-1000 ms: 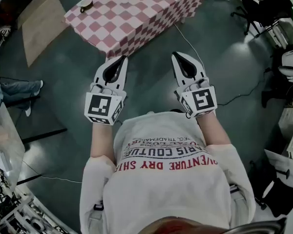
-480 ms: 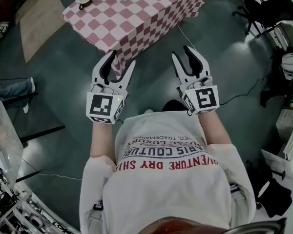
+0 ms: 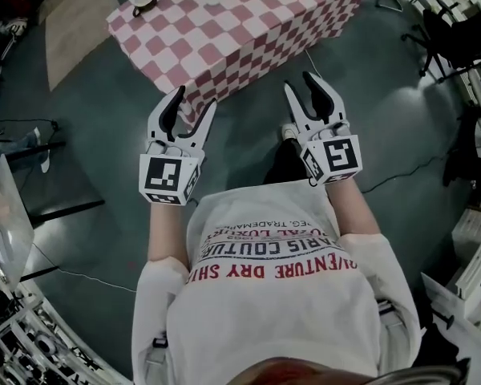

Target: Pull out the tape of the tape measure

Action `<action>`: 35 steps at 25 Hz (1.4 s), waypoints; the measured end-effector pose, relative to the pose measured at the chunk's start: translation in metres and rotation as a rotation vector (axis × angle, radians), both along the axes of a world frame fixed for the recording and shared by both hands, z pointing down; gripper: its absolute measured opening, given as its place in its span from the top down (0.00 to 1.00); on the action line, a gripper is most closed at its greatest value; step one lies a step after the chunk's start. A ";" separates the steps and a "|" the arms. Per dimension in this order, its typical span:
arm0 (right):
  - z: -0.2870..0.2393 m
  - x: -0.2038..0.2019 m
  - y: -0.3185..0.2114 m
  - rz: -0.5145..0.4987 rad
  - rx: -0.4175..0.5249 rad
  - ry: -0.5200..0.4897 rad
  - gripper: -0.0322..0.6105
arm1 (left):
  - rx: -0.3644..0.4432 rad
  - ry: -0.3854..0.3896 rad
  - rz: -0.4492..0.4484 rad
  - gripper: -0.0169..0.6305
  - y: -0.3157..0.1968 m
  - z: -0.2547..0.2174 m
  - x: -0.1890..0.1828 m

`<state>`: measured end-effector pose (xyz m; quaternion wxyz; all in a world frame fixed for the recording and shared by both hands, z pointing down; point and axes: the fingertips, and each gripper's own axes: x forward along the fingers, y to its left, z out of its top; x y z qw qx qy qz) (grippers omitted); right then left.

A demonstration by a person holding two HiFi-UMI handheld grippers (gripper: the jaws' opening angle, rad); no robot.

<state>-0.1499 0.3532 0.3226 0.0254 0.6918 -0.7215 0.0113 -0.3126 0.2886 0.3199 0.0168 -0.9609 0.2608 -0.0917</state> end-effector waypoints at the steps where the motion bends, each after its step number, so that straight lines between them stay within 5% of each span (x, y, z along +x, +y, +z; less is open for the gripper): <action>1: 0.003 0.011 -0.012 -0.016 -0.003 -0.010 0.70 | -0.001 -0.003 -0.022 0.58 -0.009 0.002 0.010; 18: 0.032 0.191 -0.204 -0.417 -0.102 0.007 0.70 | -0.096 -0.065 -0.419 0.58 -0.146 0.040 0.178; 26: 0.062 0.202 -0.265 -0.529 -0.185 -0.020 0.70 | -0.176 -0.135 -0.485 0.58 -0.195 0.075 0.198; 35: 0.104 0.196 -0.353 -0.586 -0.307 -0.001 0.70 | -0.282 -0.221 -0.442 0.58 -0.291 0.137 0.212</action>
